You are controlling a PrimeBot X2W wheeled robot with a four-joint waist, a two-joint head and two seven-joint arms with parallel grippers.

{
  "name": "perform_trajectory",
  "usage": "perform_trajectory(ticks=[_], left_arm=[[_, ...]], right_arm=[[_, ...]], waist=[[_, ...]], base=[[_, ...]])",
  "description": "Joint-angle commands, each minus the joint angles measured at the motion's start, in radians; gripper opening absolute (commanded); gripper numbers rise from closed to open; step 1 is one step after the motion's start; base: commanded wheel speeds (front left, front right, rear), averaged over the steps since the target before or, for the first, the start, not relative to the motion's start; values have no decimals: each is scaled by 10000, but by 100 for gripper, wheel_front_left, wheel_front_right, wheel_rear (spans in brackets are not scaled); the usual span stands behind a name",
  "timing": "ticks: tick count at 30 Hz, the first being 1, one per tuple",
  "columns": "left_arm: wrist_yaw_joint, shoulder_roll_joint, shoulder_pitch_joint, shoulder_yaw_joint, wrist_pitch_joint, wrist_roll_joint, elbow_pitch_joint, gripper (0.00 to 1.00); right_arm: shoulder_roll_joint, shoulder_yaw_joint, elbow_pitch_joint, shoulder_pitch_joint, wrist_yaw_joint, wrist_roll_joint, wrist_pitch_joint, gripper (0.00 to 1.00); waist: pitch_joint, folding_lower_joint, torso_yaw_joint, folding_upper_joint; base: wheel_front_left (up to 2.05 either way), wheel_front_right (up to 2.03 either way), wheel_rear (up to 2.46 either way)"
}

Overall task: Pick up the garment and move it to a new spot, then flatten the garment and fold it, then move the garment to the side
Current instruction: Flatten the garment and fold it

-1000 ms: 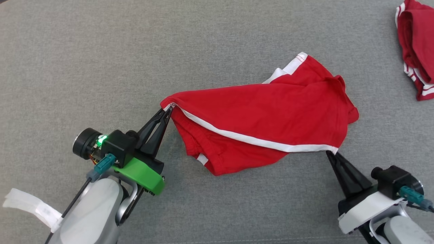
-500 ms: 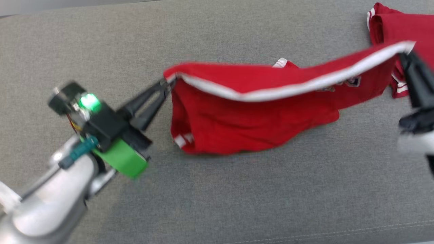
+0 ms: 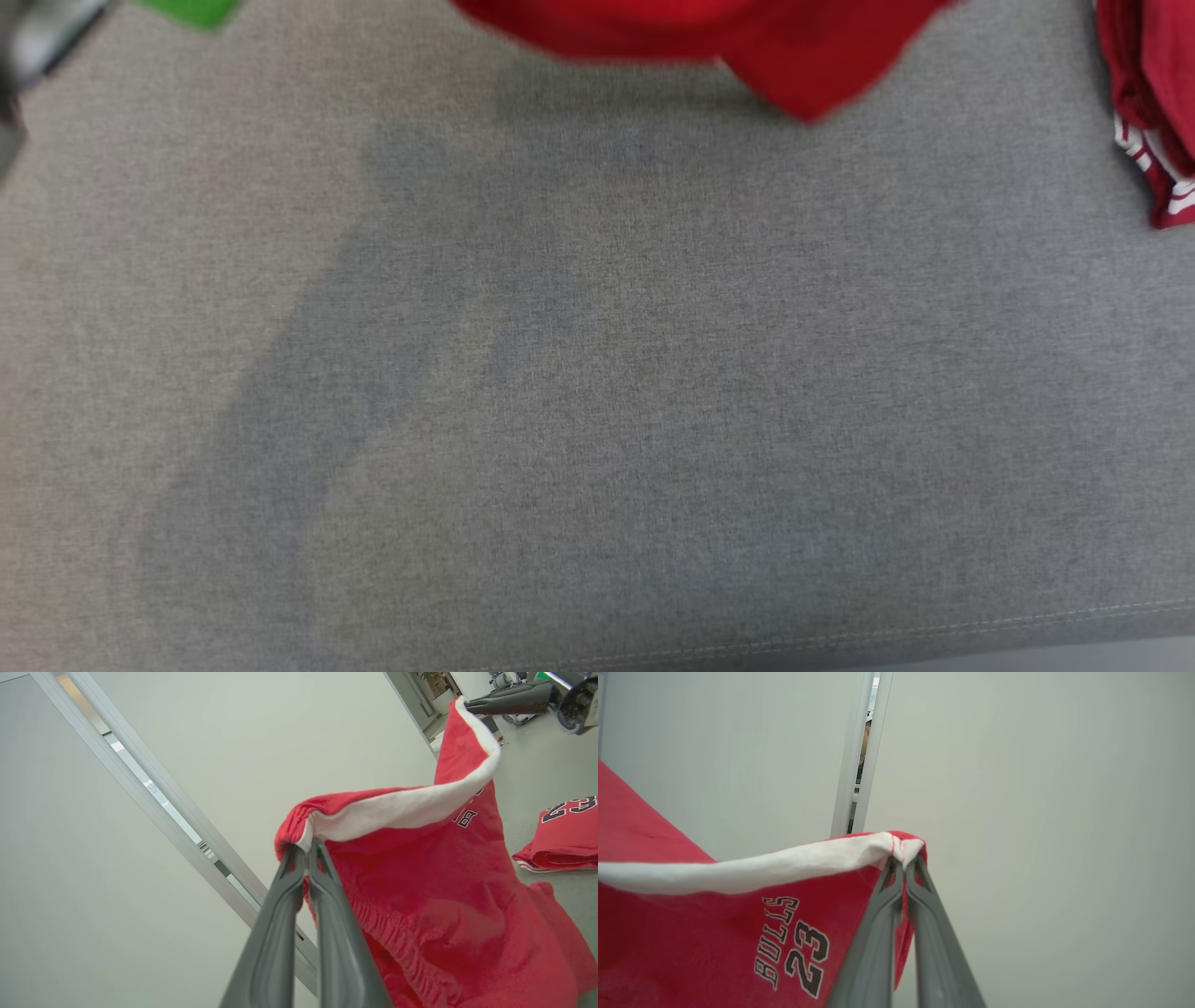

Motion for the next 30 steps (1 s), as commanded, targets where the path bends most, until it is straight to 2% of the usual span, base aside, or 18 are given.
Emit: perform_trajectory(ticks=[1, 5, 9, 13, 19, 24, 30], left_arm=[[24, -128, -284, 15, -173, 241, 221, 0], [29, -417, -91, 477, -353, 781, -14, 0], [50, -20, 1894, 559, -333, 1150, -1183, 0], [434, 597, 4684, 419, -336, 1167, -2344, 0], [1370, 1514, 8679, 15, -338, 623, -3766, 0], [1743, 1510, 10700, -460, -339, 364, -4477, 0], [1764, 1394, 11639, -797, -340, 138, -4842, 0]], right_arm=[[19, 37, 160, -183, -9, -34, -159, 0], [-141, 153, 192, 166, -9, 339, -448, 0], [-473, 270, -190, 1792, -9, 1062, -547, 0], [-878, 116, -785, 4249, -9, 2059, -589, 0], [-1217, -407, -1764, 7797, -12, 3385, -537, 0], [-1498, -809, -2694, 10057, -12, 4015, -96, 0], [-1676, -1857, -3858, 12023, -10, 4297, 593, 0]], waist=[[497, 0, -42, 0], [607, 0, -140, 0], [506, 0, -241, 0], [234, 0, -349, 0], [-337, 0, -445, 0], [-795, 0, -267, 0], [-1143, 0, 124, 0]], base=[[0, 0, 0], [0, 0, 0], [0, 0, 0], [0, 0, 0], [0, 0, 0], [0, 0, 0], [0, 0, 0]])
